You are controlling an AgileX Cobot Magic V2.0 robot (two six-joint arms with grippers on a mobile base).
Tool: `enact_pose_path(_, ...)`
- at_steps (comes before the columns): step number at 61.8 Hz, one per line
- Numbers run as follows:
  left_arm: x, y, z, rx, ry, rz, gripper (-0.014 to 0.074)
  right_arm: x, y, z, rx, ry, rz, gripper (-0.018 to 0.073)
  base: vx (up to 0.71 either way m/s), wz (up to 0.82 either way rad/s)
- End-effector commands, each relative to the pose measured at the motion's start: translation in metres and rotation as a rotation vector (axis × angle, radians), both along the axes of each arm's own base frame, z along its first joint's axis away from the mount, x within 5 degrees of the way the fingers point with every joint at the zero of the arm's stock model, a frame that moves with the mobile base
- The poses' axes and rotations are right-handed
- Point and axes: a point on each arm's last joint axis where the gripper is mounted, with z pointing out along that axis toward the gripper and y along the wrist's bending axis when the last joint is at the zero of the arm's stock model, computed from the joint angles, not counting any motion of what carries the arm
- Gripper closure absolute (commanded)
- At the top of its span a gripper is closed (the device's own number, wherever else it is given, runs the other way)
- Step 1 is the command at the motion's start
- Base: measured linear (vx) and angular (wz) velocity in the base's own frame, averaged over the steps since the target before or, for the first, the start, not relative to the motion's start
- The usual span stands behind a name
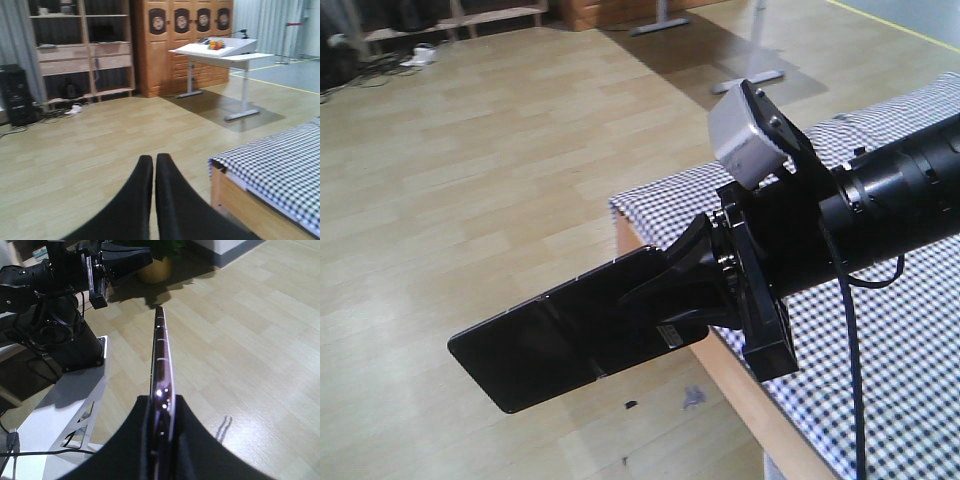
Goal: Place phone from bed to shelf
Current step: 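Hold the phone in the right gripper while the base turns away from the bed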
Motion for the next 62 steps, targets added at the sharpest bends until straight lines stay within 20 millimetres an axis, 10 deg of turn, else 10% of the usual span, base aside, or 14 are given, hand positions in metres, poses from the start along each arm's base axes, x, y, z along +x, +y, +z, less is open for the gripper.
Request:
enact_pose_path(1, -0.0020, 0.0003, 0.0154, -0.016, -0.105, 0.004, 0.0595, -0.0139, 0.0001, 0.0218, 0.096, 0.006, 0.052, 0.0561, -0.12, 0.48)
enact_pose_path(62, -0.0020, 0.0003, 0.0154, -0.016, -0.105, 0.004, 0.0595, -0.0139, 0.0001, 0.0218, 0.096, 0.006, 0.052, 0.0561, -0.09, 0.35)
